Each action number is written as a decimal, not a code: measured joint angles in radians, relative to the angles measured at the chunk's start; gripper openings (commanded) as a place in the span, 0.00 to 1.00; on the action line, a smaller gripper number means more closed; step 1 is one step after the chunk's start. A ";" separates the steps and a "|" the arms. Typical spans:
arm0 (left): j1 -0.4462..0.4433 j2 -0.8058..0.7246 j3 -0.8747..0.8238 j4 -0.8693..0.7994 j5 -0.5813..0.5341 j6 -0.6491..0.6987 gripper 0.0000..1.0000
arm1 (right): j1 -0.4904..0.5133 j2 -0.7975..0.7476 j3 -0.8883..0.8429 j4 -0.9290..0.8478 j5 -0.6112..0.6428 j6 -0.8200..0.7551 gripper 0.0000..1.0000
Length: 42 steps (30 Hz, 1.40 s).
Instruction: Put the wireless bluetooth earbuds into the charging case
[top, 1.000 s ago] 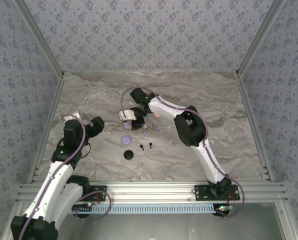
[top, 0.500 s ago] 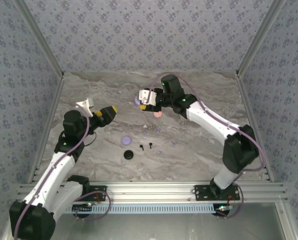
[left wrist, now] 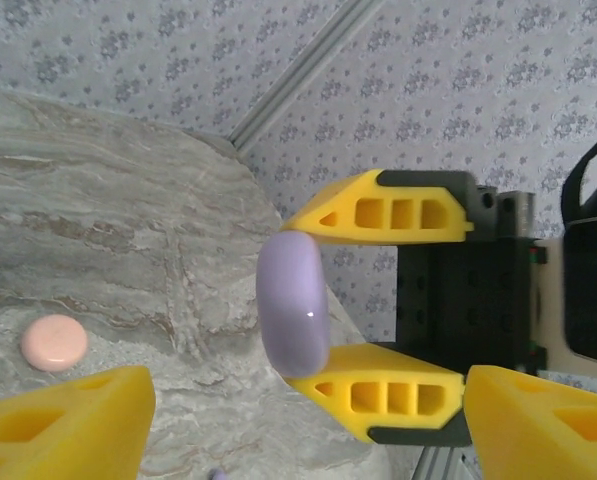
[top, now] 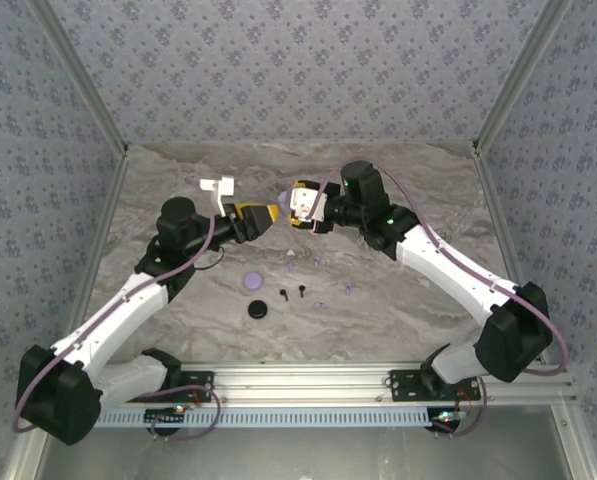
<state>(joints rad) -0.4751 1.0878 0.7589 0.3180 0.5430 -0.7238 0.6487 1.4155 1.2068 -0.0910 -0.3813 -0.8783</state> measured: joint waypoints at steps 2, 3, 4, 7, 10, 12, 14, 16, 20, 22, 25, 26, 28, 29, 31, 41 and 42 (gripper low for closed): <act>-0.013 0.023 0.006 0.006 0.004 0.000 0.73 | 0.007 -0.004 0.000 0.004 0.000 0.000 0.50; -0.019 0.036 0.011 0.009 0.005 0.000 0.71 | 0.010 -0.004 0.000 0.007 0.000 0.001 0.50; -0.024 0.045 0.015 0.011 0.007 0.000 0.69 | 0.013 -0.004 0.000 0.008 0.000 0.003 0.50; -0.035 0.066 0.026 0.024 0.011 0.002 0.63 | 0.018 -0.004 0.000 0.012 0.000 0.011 0.51; -0.043 0.077 0.037 0.035 0.012 0.002 0.53 | 0.019 -0.004 0.000 0.014 0.000 0.019 0.51; -0.047 0.083 0.040 0.039 0.014 0.002 0.48 | 0.020 -0.004 0.000 0.014 0.000 0.026 0.51; -0.050 0.088 0.043 0.043 0.015 0.002 0.42 | 0.022 -0.004 0.000 0.015 0.000 0.028 0.51; -0.054 0.093 0.045 0.045 0.017 0.002 0.38 | 0.024 -0.004 0.000 0.019 0.000 0.033 0.51; -0.053 0.104 0.046 0.045 0.014 0.001 0.29 | 0.024 -0.004 0.000 0.021 0.001 0.046 0.54; -0.053 0.109 0.046 0.045 0.014 0.001 0.25 | 0.023 -0.004 0.000 0.020 0.002 0.058 0.60; -0.057 0.110 0.050 0.045 0.019 0.009 0.21 | 0.021 -0.004 0.001 0.013 0.003 0.082 0.71; -0.058 0.110 0.052 0.045 0.022 0.013 0.21 | 0.019 -0.004 0.001 0.008 0.001 0.092 0.75; -0.059 0.110 0.054 0.047 0.022 0.027 0.21 | 0.013 -0.008 0.001 -0.001 -0.004 0.112 0.79; -0.062 0.110 0.054 0.050 0.022 0.035 0.21 | 0.005 -0.015 0.001 -0.007 -0.014 0.124 0.80; -0.063 0.110 0.054 0.058 0.022 0.061 0.20 | -0.016 -0.040 -0.001 -0.015 -0.036 0.158 0.82; -0.109 0.110 0.054 0.187 0.022 0.293 0.07 | -0.149 -0.292 -0.112 0.006 -0.161 0.505 0.93; -0.118 0.110 0.054 0.199 0.023 0.320 0.06 | -0.157 -0.306 -0.124 0.011 -0.166 0.549 0.93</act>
<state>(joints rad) -0.5930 1.1980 0.8127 0.5167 0.5663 -0.4038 0.4915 1.1095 1.0828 -0.0799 -0.5476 -0.3294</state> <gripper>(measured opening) 0.190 0.927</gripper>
